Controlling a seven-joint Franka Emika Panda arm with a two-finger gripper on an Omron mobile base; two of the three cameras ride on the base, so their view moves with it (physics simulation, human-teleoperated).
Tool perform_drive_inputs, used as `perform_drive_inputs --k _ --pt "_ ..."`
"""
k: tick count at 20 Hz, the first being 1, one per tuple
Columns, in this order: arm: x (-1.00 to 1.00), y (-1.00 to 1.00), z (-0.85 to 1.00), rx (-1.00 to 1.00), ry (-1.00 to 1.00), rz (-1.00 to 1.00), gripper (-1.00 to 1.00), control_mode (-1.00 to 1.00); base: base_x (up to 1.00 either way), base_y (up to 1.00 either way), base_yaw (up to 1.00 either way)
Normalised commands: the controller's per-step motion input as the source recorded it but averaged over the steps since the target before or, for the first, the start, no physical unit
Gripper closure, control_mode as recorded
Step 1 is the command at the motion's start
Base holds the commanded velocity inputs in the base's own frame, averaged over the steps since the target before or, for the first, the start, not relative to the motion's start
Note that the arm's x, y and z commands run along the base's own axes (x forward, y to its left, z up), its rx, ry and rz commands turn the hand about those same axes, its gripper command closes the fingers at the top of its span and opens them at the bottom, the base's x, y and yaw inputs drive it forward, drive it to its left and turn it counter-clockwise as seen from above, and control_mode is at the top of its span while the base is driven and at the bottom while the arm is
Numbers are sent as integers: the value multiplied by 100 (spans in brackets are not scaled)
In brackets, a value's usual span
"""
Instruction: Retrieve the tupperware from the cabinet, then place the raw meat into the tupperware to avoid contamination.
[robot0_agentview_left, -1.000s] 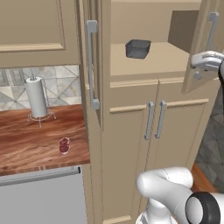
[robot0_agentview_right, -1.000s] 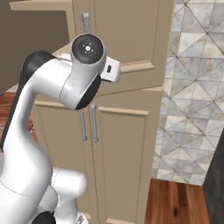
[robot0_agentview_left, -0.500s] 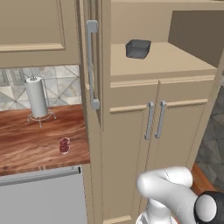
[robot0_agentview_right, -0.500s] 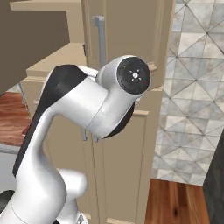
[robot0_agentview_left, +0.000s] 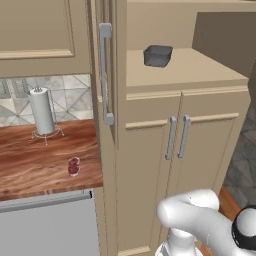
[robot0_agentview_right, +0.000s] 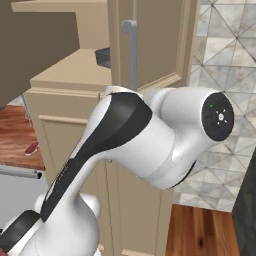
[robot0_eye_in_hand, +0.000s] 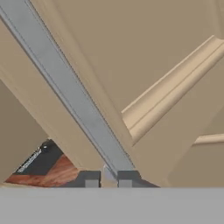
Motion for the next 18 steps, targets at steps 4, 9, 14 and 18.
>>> perform_drive_inputs --k 4,9,14,18 --pt "-15 -10 0 5 0 7 -100 -100 0 0 0" --pt "-24 -3 0 1 0 2 -100 -100 0 0 0" --pt "-50 23 0 -1 -1 5 -100 -100 0 0 0" --pt "-52 54 5 -13 1 1 -100 -100 0 0 0"
